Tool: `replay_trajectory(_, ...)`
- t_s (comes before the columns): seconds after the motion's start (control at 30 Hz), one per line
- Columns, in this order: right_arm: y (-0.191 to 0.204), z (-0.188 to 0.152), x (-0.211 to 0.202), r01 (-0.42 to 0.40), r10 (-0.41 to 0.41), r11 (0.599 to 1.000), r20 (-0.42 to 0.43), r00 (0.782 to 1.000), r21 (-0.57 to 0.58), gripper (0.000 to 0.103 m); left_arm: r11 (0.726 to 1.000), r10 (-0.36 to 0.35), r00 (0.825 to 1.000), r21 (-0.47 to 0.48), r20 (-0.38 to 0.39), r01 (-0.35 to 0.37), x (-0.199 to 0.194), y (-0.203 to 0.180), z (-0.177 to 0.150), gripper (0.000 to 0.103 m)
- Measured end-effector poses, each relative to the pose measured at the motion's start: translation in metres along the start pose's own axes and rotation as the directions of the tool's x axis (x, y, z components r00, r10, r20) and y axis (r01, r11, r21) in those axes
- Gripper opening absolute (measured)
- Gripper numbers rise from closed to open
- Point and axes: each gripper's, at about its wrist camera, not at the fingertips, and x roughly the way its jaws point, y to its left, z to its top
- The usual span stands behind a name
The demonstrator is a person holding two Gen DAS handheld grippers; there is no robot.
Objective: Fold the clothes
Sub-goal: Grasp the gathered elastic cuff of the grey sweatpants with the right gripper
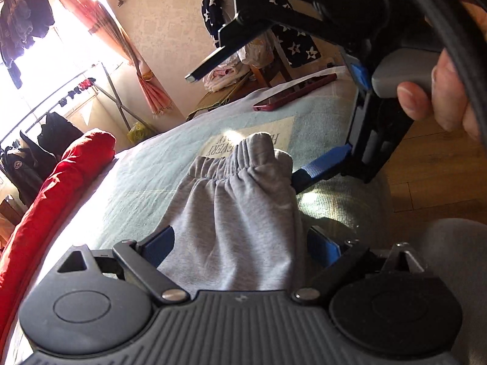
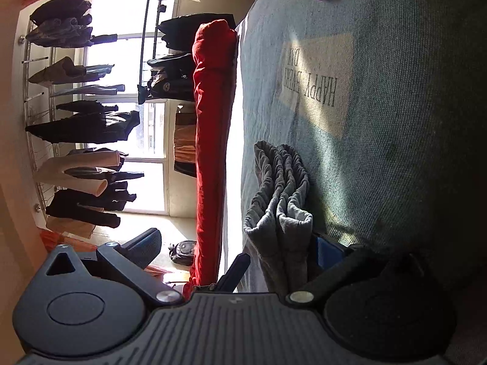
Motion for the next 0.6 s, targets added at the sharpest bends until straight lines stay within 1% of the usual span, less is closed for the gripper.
replay_trajectory(0.07,-0.001,0.000,-0.001,0.009,-0.009,1.000,-0.001,1.000,-0.005,0.103,0.999,0.040,0.999,-0.022,-0.004,-0.040,-0.002,0.008,-0.002,0.094)
replay_trajectory(0.2,-0.010,-0.003,0.007,0.036,-0.036,0.999,-0.021,0.999,0.016,0.103,0.994,0.064,0.998,-0.093,-0.004,-0.064,-0.010,0.025,-0.005,0.094)
replay_trajectory(0.27,-0.008,-0.006,0.013,0.048,-0.048,0.999,-0.027,0.998,-0.003,0.103,0.990,0.065,0.998,-0.124,0.008,-0.063,-0.016,0.032,-0.005,0.094)
replay_trajectory(0.37,0.007,-0.008,0.027,0.090,-0.092,0.994,-0.038,0.995,-0.066,0.103,0.984,0.058,0.998,-0.172,0.016,-0.054,-0.023,0.037,-0.003,0.094)
replay_trajectory(0.5,0.032,-0.007,0.048,0.114,-0.129,0.973,-0.064,0.990,-0.200,0.103,0.979,0.026,0.999,-0.204,0.018,-0.022,-0.035,0.042,-0.010,0.094)
replay_trajectory(0.6,0.027,-0.001,0.062,0.172,-0.197,0.960,-0.099,0.975,-0.219,0.103,0.974,0.004,1.000,-0.227,0.012,-0.001,-0.048,0.047,-0.021,0.094)
